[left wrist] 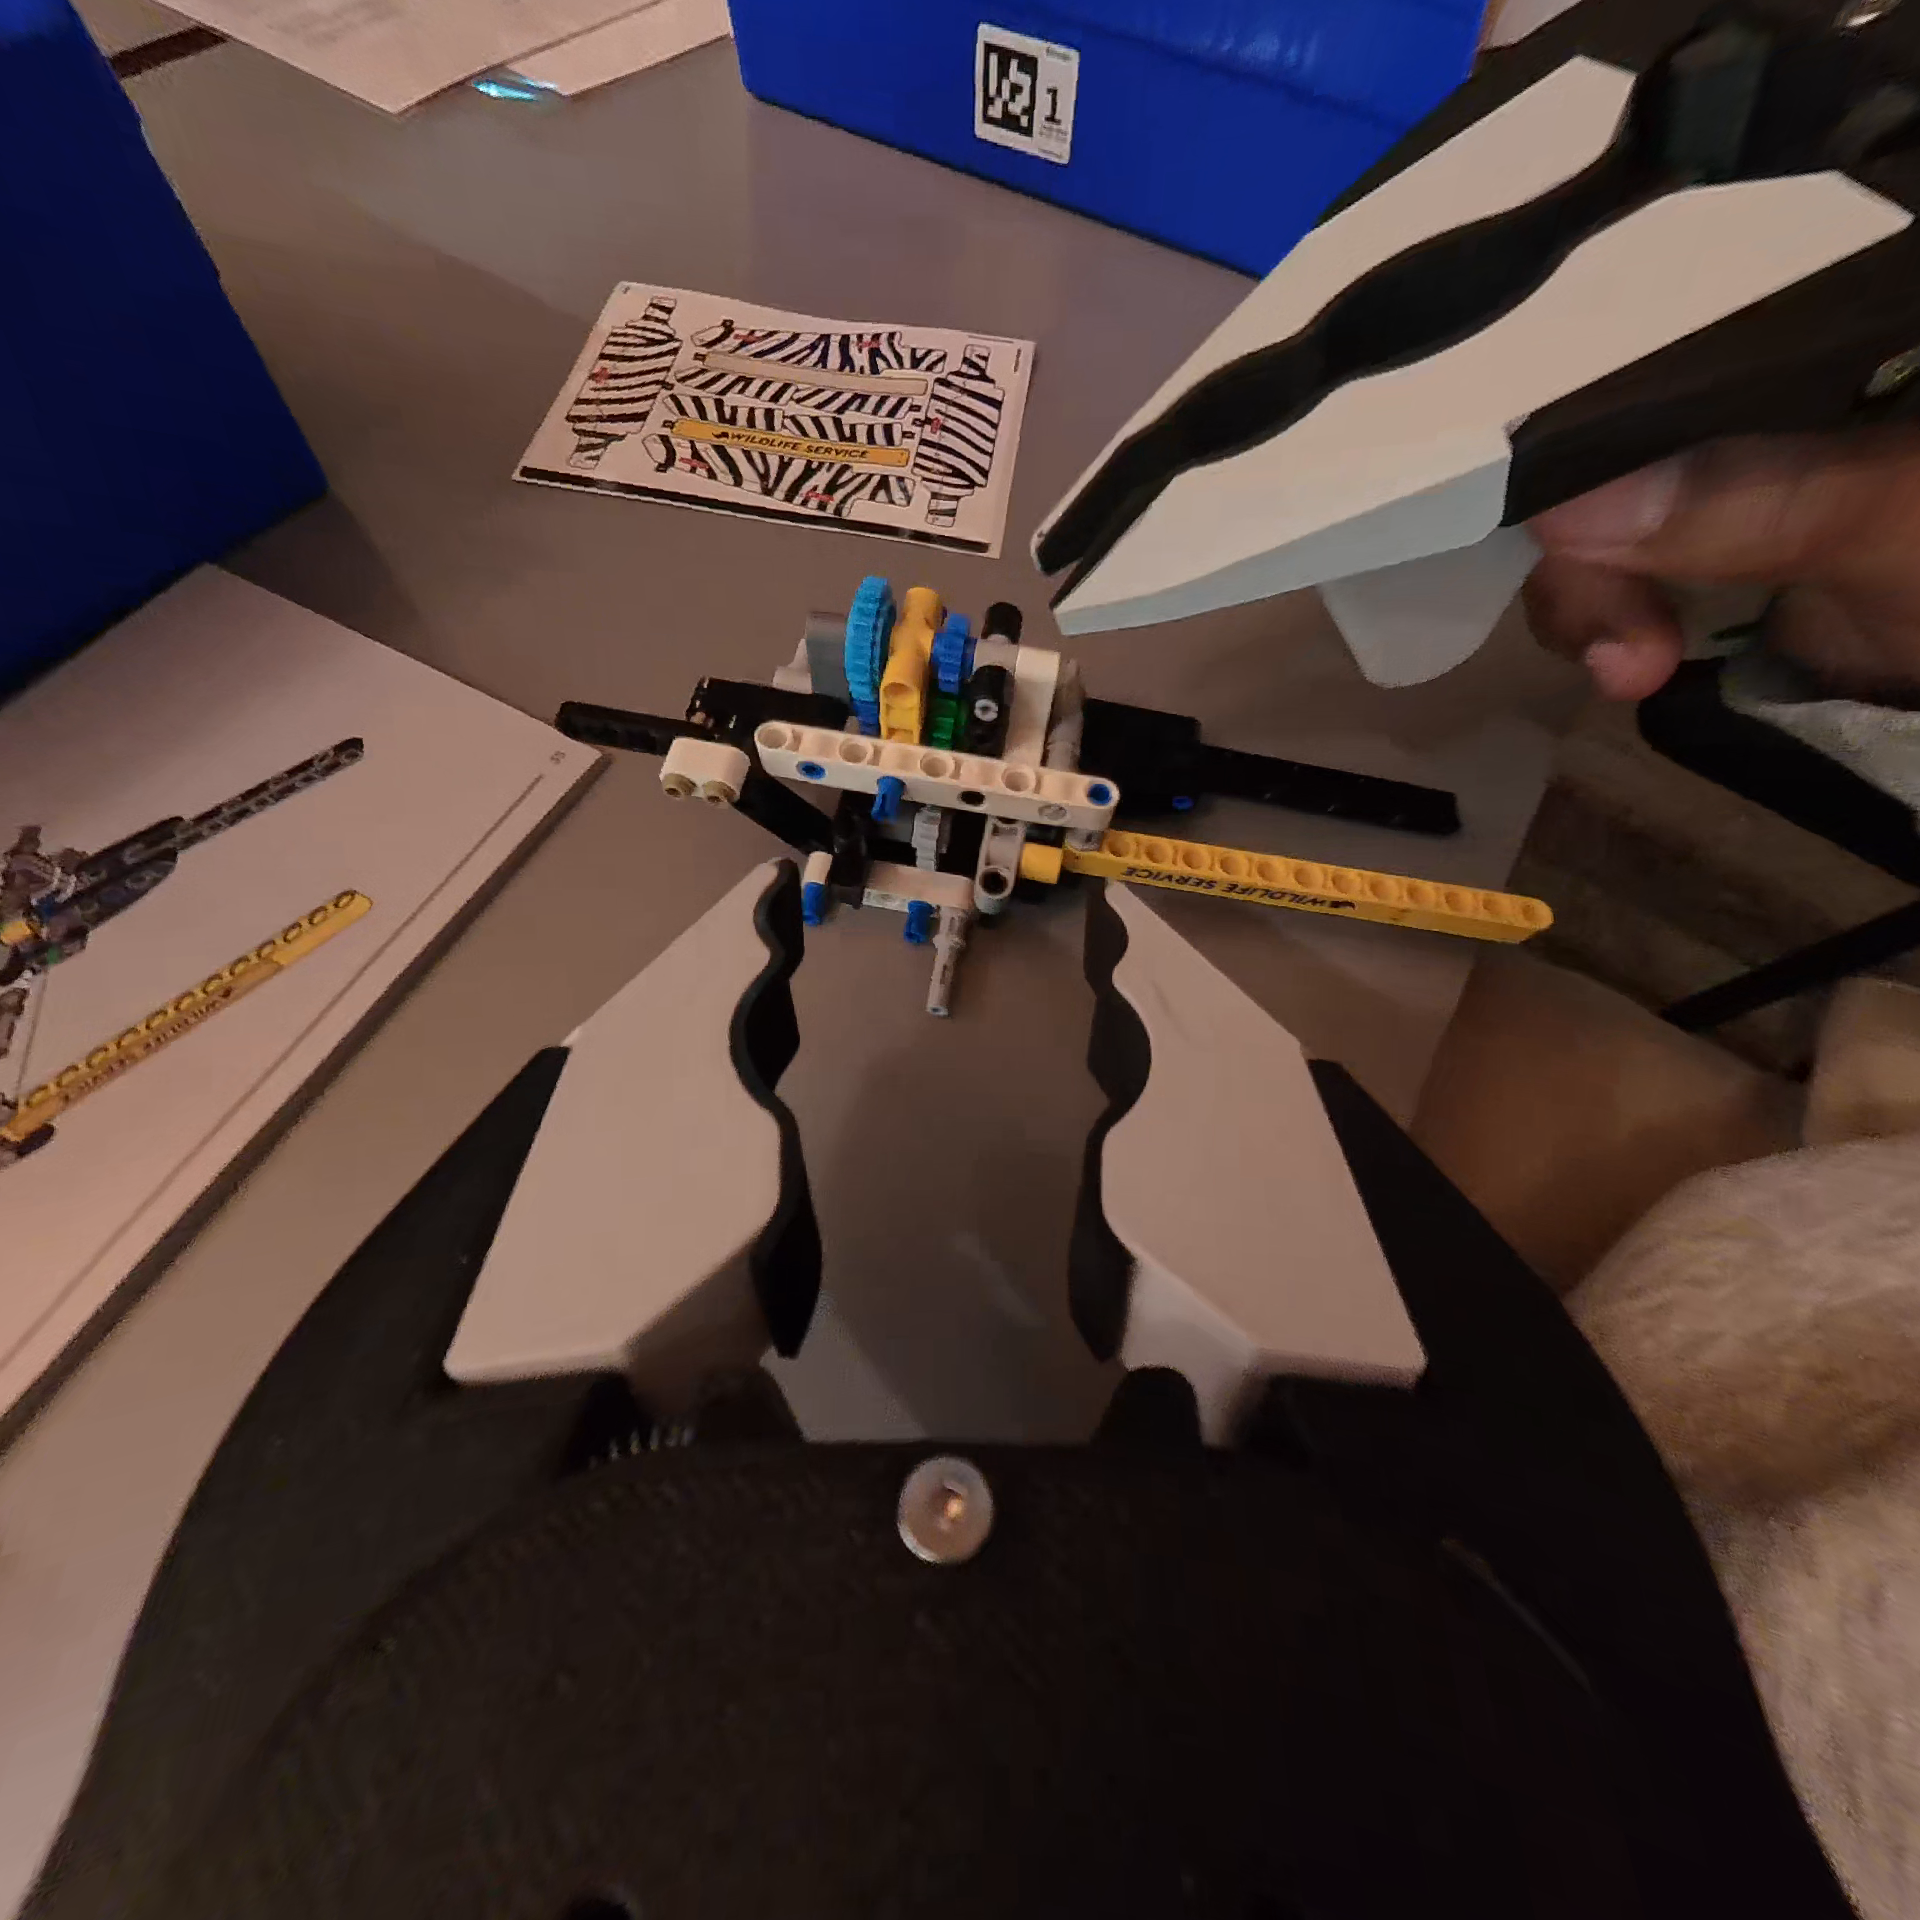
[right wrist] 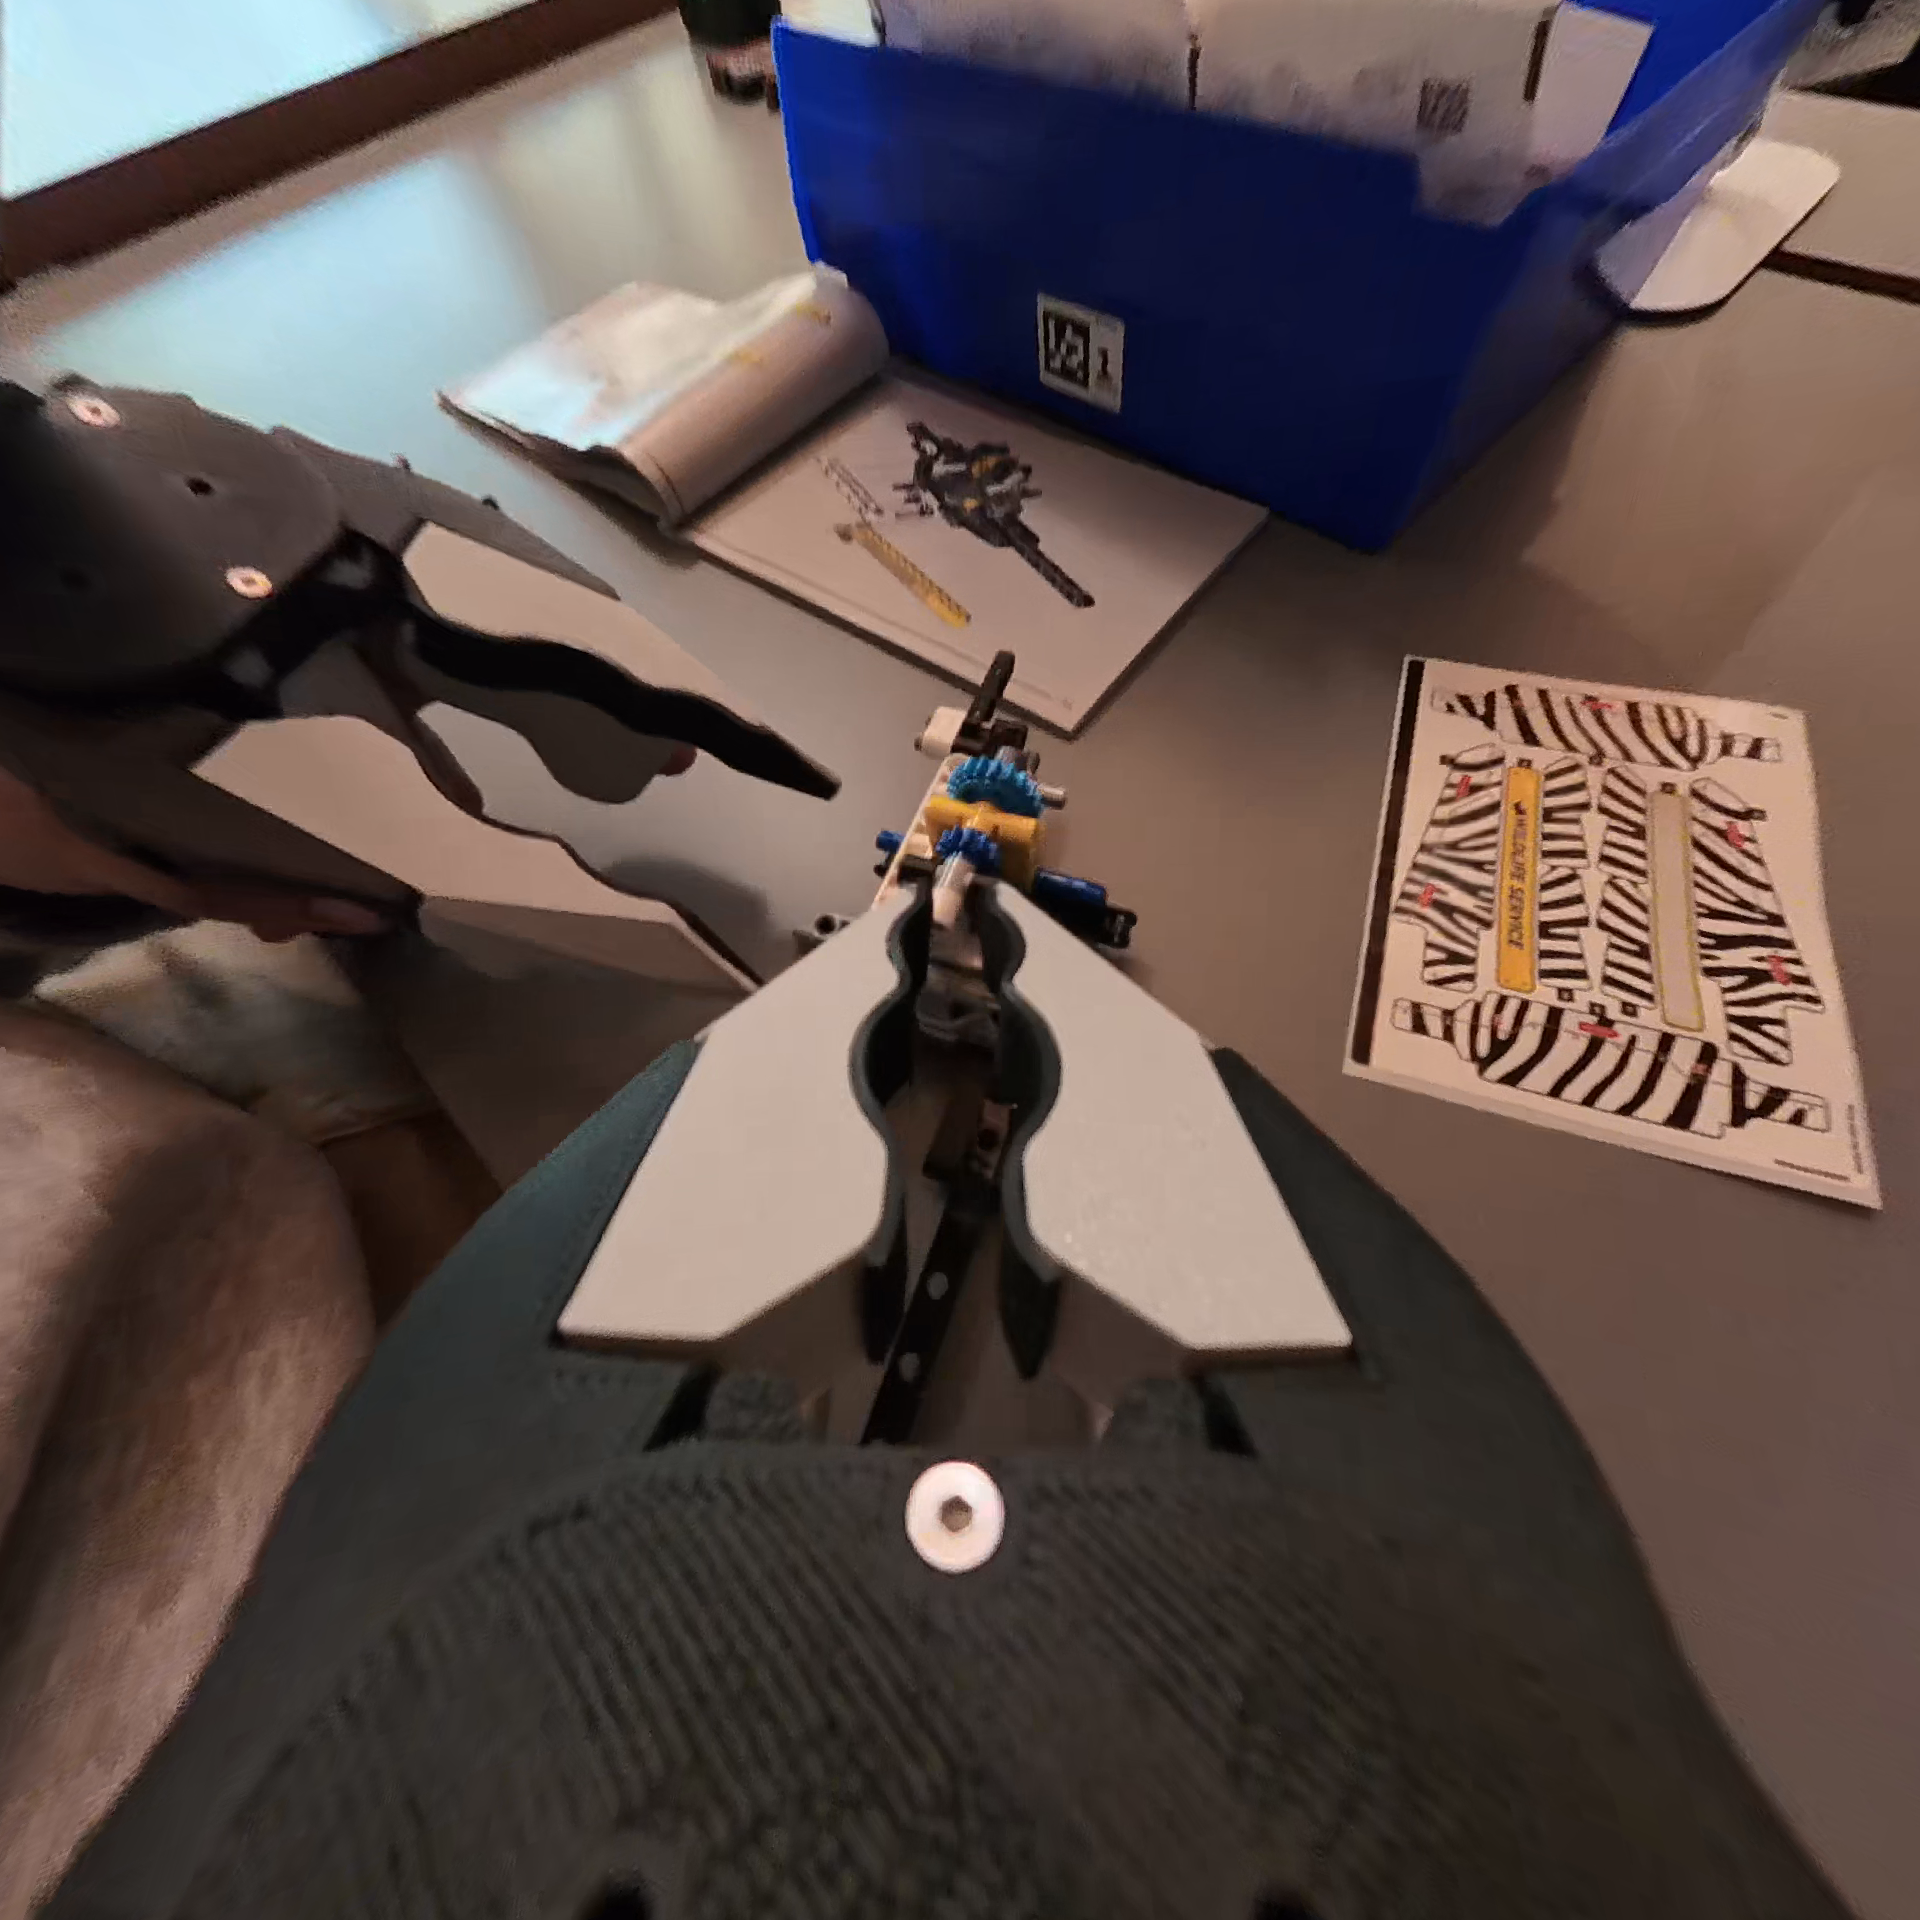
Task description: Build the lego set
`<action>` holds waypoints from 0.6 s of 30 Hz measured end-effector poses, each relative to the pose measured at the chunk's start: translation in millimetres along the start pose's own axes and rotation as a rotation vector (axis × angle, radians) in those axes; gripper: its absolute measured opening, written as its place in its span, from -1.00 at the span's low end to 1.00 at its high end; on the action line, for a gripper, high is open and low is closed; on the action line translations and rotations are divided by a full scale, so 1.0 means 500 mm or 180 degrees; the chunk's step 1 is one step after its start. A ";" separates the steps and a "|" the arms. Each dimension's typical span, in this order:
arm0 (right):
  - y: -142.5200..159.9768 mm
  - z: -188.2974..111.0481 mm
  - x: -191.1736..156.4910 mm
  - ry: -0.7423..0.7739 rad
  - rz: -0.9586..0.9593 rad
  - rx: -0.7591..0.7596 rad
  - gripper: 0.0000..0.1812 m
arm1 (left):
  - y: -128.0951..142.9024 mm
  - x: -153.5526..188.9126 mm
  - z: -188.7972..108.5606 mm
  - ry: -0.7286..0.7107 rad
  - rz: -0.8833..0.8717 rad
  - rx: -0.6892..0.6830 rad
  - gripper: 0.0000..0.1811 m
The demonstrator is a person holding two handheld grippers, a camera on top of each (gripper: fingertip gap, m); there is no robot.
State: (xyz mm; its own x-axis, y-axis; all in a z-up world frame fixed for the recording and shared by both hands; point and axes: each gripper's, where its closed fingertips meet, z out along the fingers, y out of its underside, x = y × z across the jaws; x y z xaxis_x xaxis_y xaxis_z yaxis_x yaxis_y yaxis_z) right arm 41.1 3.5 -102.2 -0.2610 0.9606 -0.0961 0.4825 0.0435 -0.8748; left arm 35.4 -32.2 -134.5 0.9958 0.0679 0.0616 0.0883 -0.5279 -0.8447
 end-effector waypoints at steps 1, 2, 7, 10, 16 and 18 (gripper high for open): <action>-0.004 -0.001 0.002 -0.0005 0.0028 0.0042 -0.91 | 0.000 -0.003 0.004 -0.0023 0.0030 -0.0027 -0.41; -0.005 0.000 0.004 -0.0001 0.0055 0.0063 -0.89 | 0.001 -0.005 0.007 -0.0018 0.0047 -0.0050 -0.42; -0.017 0.011 0.016 0.0074 0.0103 0.0181 -0.81 | -0.010 -0.004 0.017 0.0034 0.0186 -0.0014 -0.57; -0.039 0.020 0.018 0.0057 0.0301 0.0304 -0.80 | -0.032 -0.014 0.007 -0.0127 0.0300 0.0229 -0.67; -0.035 0.034 0.036 0.0044 0.0640 0.0243 -0.86 | -0.057 -0.021 0.013 -0.0157 0.0279 0.0408 -0.80; -0.034 0.039 0.033 -0.0041 0.0760 0.0242 -0.86 | -0.056 -0.023 0.019 -0.0150 0.0243 0.0363 -0.84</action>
State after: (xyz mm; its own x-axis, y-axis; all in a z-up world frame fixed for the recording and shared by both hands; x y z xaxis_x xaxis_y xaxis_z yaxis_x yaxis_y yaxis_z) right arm 12.2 13.4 -98.3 -0.1581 0.9375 -0.3100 0.4675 -0.2054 -0.8598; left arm 21.2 -10.0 -117.0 0.9970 0.0724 -0.0280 0.0062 -0.4336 -0.9011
